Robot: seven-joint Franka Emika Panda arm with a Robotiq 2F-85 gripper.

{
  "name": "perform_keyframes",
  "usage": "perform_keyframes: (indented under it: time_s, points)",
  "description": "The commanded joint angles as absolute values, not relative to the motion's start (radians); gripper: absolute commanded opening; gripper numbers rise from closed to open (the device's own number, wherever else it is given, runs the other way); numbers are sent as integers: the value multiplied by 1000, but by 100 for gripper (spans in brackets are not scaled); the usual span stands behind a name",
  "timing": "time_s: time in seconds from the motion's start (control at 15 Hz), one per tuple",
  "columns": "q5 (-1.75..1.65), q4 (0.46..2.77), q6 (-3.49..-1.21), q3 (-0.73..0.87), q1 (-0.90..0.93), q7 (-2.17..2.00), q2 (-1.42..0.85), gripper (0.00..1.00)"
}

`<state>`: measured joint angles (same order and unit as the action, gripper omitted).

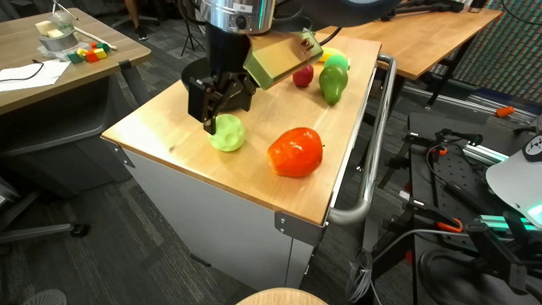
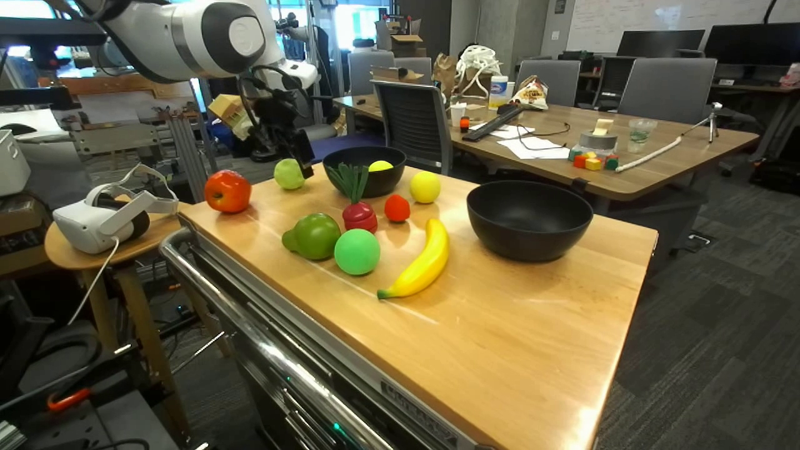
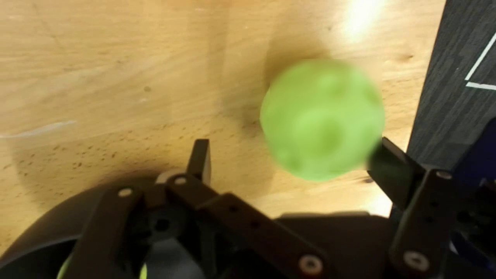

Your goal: Put the fruits and vegetables in the black bowls

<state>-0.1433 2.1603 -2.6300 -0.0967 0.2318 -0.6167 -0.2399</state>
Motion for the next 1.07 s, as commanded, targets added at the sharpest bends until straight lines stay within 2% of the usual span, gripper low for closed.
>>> perform_keyframes:
  time_s: [0.0,0.33,0.4,0.47,0.6,0.8,0.87,1.0]
  points:
    - [-141,2125,-2643,-76,261,-670,-278,100]
    - [-64,2111,-2622,-96,262,-645,-299,100]
    - [-53,2109,-2617,-98,263,-639,-304,97]
    - [-49,2108,-2617,-98,266,-639,-308,73]
    - [-38,2107,-2615,-98,267,-633,-312,67]
    - [-21,2104,-2612,-105,256,-595,-292,43]
    - [-21,2105,-2603,-105,251,-575,-265,38]
    - [-41,2103,-2559,-96,243,-531,-180,36]
